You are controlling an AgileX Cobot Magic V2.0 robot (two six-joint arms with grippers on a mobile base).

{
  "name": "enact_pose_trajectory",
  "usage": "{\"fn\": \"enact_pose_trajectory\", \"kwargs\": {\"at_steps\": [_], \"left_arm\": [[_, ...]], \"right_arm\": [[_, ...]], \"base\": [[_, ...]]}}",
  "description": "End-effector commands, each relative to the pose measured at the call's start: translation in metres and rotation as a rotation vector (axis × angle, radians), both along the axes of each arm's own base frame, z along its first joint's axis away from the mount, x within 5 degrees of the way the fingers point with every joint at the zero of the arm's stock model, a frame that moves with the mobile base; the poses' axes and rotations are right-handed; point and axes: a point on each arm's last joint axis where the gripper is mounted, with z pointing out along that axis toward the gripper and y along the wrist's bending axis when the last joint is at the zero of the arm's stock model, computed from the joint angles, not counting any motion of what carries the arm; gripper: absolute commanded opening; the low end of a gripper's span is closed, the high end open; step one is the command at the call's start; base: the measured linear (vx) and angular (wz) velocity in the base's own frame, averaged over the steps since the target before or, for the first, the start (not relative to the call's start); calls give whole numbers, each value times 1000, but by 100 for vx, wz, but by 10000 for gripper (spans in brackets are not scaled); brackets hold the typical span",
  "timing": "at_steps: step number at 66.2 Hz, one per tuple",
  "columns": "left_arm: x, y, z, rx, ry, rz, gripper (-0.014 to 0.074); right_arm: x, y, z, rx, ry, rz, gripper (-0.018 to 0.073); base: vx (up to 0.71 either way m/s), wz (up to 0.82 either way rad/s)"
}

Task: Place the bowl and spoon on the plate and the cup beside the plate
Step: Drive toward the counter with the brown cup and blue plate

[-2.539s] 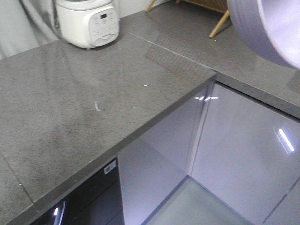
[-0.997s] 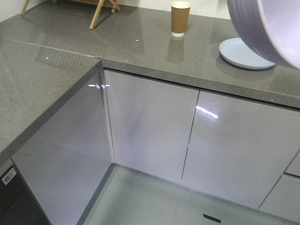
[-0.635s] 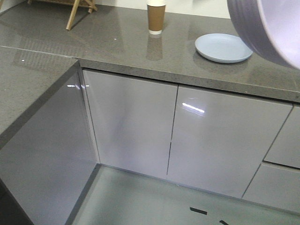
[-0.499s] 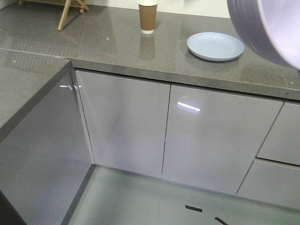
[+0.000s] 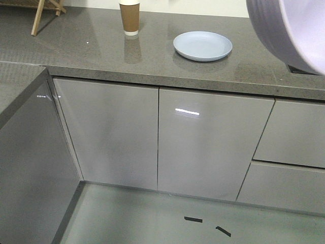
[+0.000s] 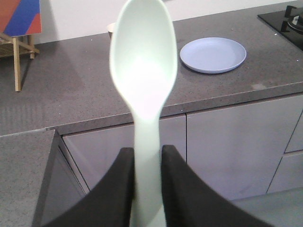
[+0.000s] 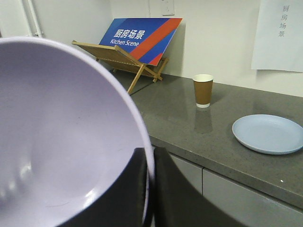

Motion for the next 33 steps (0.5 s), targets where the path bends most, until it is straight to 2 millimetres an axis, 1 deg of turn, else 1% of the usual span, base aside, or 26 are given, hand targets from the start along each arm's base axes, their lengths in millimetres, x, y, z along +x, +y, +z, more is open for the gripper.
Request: {"fn": "enact_pose_trajectory", "kwargs": {"at_steps": [1,15,33], "left_arm": [[-7,2,17,-35,-105,-8,-7],[-7,2,17,-35,-105,-8,-7],[-7,2,17,-35,-105,-8,-7]], "right_arm": [[-3,1,13,47,-70,-9,-5],[-3,1,13,47,-70,-9,-5],[-3,1,13,47,-70,-9,-5]], "base": [[-1,-13],[0,-8],[1,1]]}}
